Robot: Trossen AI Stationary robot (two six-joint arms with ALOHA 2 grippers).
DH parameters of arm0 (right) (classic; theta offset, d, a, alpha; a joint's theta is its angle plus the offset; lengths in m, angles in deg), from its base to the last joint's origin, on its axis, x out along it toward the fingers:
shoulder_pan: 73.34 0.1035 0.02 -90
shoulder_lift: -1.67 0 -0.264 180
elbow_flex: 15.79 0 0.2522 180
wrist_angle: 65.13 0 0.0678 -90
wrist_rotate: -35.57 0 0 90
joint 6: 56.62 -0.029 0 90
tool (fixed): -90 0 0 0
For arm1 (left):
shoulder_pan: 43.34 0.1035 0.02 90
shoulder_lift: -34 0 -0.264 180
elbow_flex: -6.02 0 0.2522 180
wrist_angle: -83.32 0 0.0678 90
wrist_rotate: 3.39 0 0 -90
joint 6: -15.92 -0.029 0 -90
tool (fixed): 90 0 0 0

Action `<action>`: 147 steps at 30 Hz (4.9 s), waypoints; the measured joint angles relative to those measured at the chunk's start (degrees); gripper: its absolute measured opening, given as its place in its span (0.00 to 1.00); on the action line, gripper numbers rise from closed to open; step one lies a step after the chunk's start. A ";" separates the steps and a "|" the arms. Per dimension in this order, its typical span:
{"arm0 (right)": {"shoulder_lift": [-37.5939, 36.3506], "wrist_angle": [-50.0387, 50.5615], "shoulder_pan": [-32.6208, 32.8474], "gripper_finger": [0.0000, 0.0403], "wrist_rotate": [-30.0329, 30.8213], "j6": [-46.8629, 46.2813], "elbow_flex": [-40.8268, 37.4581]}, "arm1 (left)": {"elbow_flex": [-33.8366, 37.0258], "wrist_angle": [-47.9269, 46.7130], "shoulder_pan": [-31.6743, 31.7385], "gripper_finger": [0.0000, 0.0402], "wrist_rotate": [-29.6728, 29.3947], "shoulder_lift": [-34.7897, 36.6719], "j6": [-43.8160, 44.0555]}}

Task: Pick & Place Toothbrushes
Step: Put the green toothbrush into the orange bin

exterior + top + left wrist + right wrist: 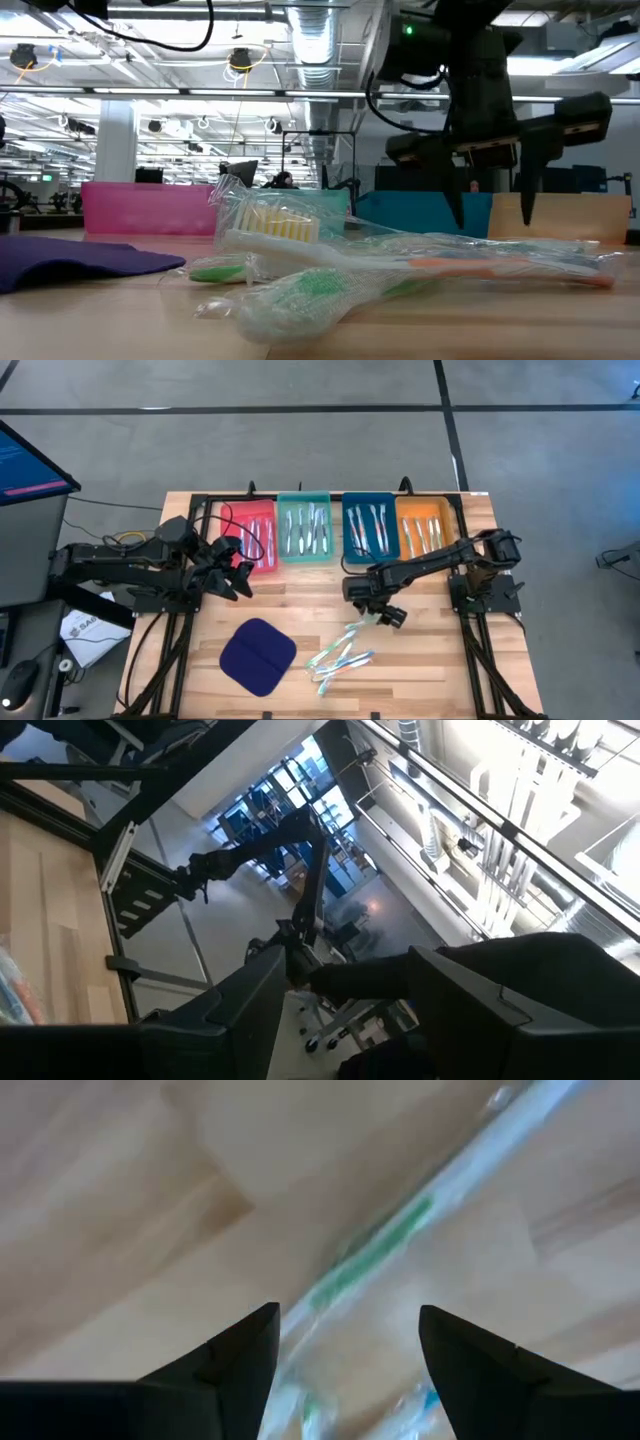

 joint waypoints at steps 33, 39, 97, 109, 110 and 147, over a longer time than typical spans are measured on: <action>0.39 -9.76 1.23 0.09 -1.21 4.85 -7.22 | 0.00 -0.05 0.00 0.51 -0.85 -0.02 0.24; 0.39 -9.02 1.99 0.07 -1.51 10.46 -7.23 | 0.00 -0.05 0.00 0.51 -0.87 -0.03 0.30; 0.06 -7.58 0.48 0.45 3.39 12.15 -8.46 | 0.00 -0.06 -0.02 0.51 -1.09 -0.03 0.93; 0.18 -9.48 1.05 0.04 -1.15 16.56 -9.81 | 0.00 -0.08 0.00 0.51 -1.31 0.06 1.86; 0.28 -9.67 1.24 0.04 -1.12 16.89 -9.71 | 0.00 -0.08 0.00 0.51 -1.33 0.04 1.86; 0.03 31.52 -11.08 0.00 9.63 51.53 24.93 | -0.02 -0.04 -0.01 0.51 -0.42 0.04 1.53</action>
